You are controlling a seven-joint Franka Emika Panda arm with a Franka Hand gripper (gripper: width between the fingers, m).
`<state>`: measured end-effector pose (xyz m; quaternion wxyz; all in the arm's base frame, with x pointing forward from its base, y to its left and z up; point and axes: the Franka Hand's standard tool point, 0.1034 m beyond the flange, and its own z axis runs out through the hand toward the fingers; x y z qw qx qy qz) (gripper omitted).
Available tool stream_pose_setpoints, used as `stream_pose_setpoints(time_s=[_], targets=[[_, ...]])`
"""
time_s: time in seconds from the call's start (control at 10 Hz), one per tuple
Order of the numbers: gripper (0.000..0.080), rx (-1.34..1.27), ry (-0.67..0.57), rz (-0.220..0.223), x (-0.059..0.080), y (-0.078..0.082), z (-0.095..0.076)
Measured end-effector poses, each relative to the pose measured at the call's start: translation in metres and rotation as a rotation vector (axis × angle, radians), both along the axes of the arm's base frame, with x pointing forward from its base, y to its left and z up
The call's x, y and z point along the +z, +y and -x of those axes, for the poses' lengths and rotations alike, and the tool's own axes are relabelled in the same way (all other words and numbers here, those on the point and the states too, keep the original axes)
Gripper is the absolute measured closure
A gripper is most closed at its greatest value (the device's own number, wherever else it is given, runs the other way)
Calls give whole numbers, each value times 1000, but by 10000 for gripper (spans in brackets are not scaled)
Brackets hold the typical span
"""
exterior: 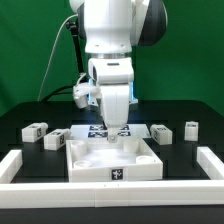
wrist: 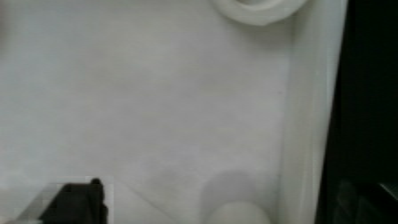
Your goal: Assemble one leg
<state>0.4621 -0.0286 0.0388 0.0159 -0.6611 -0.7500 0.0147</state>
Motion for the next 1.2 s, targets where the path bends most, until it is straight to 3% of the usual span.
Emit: stream_pose_setpoints(time_s=[0.3, 0.7, 0.9, 1.0, 1.1, 1.2], targets=[[150, -24, 43, -8, -20, -10, 13], [150, -36, 57, -11, -27, -13, 18], [413, -36, 57, -11, -27, -13, 18], [413, -36, 57, -11, -27, -13, 18], [596, -36, 57, -11, -27, -13, 18], [722, -36, 57, -11, -27, -13, 18]])
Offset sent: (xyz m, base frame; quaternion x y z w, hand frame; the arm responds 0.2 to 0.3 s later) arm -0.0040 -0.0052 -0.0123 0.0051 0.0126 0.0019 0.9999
